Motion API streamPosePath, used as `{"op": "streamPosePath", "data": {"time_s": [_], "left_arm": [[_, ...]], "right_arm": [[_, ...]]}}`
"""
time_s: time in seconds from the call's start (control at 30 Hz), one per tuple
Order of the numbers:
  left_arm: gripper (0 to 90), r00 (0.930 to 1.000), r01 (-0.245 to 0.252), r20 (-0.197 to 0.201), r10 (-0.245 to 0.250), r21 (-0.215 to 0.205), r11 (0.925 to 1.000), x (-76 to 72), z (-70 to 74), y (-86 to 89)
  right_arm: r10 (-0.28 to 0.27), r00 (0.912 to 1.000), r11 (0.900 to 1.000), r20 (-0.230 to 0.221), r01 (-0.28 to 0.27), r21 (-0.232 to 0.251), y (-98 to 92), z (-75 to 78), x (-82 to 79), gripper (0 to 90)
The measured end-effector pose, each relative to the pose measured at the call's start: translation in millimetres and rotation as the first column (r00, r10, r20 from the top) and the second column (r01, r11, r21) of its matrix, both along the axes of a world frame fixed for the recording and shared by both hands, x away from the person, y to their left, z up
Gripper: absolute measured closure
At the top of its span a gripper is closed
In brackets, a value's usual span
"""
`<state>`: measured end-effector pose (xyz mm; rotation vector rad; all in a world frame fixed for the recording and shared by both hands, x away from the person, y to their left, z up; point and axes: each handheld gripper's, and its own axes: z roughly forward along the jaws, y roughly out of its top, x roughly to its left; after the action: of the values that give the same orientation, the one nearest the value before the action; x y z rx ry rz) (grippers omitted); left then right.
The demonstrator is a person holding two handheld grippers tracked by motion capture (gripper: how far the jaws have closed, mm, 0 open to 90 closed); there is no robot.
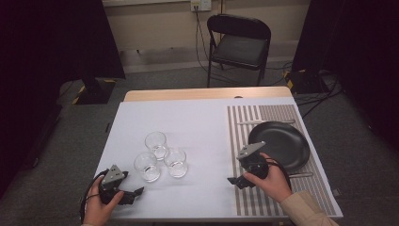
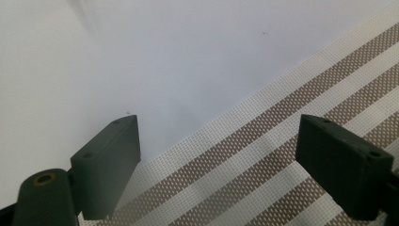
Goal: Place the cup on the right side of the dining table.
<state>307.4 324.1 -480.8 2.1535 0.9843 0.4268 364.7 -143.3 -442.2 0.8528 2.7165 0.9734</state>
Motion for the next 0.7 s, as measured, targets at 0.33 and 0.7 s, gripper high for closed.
{"op": "streamPosePath", "data": {"time_s": [0.33,0.7], "left_arm": [[8.3,1.0000,0.000,0.001,0.000,-0.002,1.0000,0.1,-0.1,0.0],[8.1,1.0000,0.001,-0.001,-0.001,0.000,1.0000,0.1,0.0,0.0]], "right_arm": [[0.013,0.9999,1.000,0.002,-0.013,-0.012,6.8,9.7,7.3,13.5],[0.031,0.9995,0.999,-0.004,-0.031,-0.014,17.0,11.6,12.5,13.6]]}}
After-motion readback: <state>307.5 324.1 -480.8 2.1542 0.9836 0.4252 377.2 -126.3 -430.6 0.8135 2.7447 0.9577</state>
